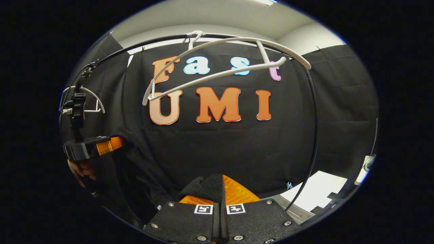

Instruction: Grasp the clothes on the hanger with both hands and then place them into the laundry hamper below.

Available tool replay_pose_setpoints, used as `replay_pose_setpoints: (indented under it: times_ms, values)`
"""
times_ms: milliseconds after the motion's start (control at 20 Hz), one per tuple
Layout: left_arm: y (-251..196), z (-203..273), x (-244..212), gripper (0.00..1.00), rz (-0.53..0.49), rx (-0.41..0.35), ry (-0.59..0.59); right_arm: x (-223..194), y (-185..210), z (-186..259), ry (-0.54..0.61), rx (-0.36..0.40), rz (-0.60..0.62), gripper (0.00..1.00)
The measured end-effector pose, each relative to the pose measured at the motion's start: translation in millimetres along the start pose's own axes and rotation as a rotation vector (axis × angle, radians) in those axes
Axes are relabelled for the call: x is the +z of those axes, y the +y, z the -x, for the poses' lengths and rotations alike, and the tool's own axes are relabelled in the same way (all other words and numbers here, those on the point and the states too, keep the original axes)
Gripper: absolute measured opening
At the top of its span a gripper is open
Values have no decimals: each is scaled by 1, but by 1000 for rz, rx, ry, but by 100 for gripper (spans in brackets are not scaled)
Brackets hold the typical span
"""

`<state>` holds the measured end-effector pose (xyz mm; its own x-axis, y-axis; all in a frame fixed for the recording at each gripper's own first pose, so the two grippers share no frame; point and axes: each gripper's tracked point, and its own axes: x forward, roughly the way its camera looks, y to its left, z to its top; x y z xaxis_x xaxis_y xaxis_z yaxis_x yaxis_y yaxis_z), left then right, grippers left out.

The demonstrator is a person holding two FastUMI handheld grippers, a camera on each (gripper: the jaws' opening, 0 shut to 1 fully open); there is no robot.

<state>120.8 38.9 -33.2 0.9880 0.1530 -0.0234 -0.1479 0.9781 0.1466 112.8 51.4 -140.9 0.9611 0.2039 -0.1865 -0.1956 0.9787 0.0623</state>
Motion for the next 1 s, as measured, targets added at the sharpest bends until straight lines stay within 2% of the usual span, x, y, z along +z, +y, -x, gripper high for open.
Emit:
replay_pose_setpoints:
  times_ms: [200, 400, 550, 700, 900, 950, 1000]
  values:
    - [-39, 12, -46, 11, 24, -92, 87, -46, -7, -5, 96, -15, 13, 1]
    - [-59, 21, -133, 11, 9, -148, 273, -129, -25, 2, 277, -39, 9, 2]
    - [-55, 32, -191, 11, 26, -152, 425, -183, -31, 13, 401, -48, 23, 4]
    - [-53, 47, -246, 11, -5, -154, 551, -228, -28, 29, 501, -41, 9, 4]
    - [-50, 70, -291, 11, -24, -151, 670, -256, -22, 36, 570, -27, 2, 7]
    - [-49, 76, -301, 15, -28, -149, 694, -260, -19, 37, 583, -13, 2, 7]
    - [-45, 77, -306, 18, -33, -141, 705, -262, -16, 38, 592, 1, -1, 14]
